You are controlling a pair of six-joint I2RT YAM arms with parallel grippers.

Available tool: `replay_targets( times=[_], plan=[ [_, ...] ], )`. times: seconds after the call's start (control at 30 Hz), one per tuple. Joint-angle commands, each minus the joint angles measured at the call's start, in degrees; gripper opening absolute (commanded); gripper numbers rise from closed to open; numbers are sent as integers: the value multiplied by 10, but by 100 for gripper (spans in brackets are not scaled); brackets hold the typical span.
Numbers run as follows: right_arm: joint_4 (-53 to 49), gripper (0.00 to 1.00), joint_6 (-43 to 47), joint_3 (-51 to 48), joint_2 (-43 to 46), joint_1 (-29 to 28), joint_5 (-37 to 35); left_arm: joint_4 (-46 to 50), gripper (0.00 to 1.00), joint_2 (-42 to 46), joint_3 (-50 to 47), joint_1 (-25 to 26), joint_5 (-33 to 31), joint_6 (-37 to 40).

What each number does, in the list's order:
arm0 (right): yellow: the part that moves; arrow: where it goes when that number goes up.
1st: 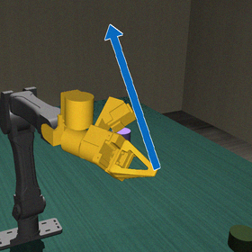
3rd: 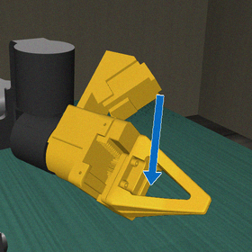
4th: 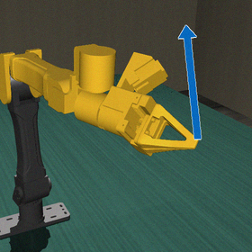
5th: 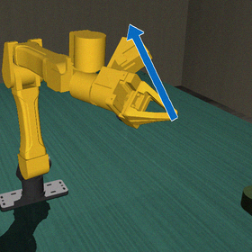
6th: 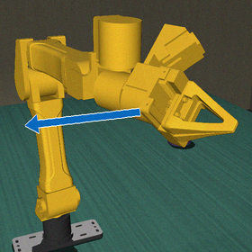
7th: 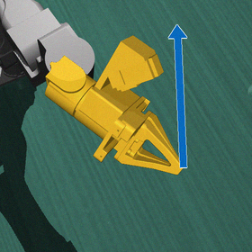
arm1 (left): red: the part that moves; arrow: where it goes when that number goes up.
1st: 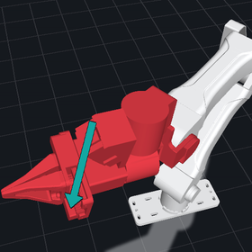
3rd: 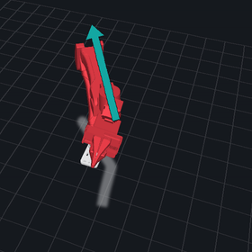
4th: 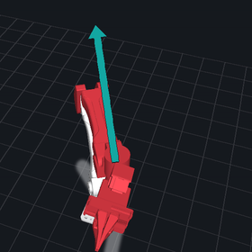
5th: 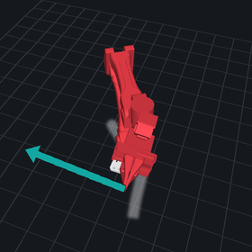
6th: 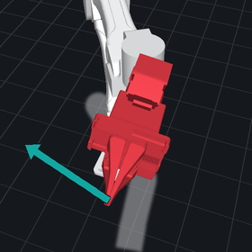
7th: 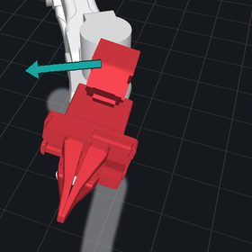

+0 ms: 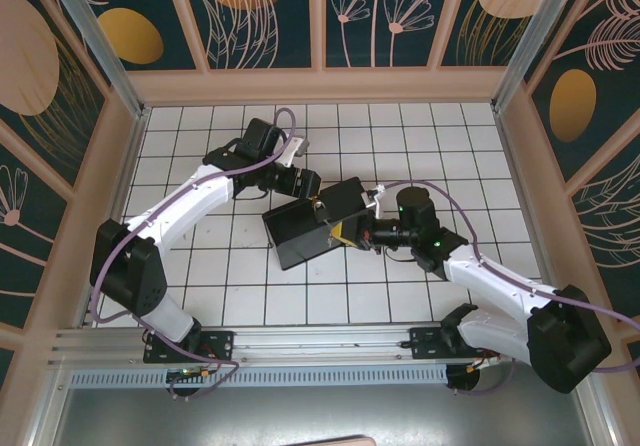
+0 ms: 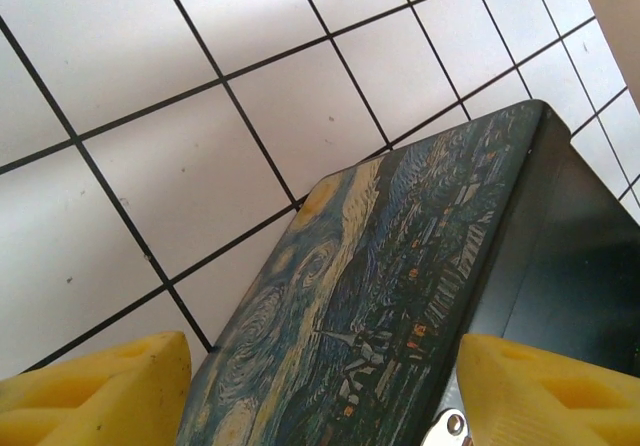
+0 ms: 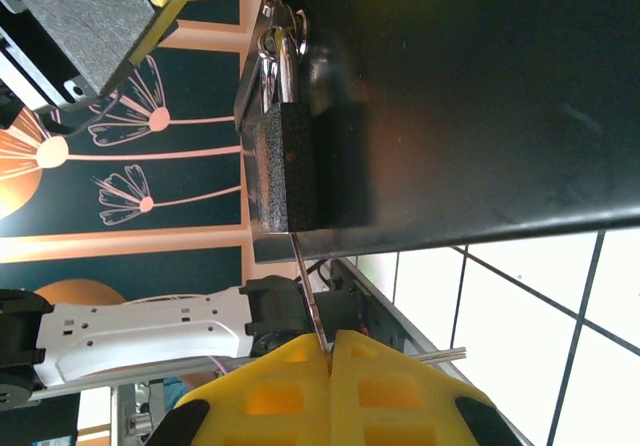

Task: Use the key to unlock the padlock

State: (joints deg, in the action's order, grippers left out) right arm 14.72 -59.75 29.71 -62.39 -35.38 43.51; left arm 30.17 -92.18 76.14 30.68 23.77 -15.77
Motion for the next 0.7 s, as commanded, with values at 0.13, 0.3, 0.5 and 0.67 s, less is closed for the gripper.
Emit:
replay_targets(
  times=[0.13,0.3,0.5,0.67],
  plan=[
    [113,0,-104,-48,10,0,-15,-34,68,29,-30,-3,25,-46],
    [152,0,-164,-61,14,0,-27,-57,66,45,-61,-2,47,-70],
    [100,0,-167,-44,17,0,-39,-60,65,50,-69,3,50,-76],
    [104,0,-194,-55,19,-1,-57,-51,65,64,-65,7,34,-72]
  ],
)
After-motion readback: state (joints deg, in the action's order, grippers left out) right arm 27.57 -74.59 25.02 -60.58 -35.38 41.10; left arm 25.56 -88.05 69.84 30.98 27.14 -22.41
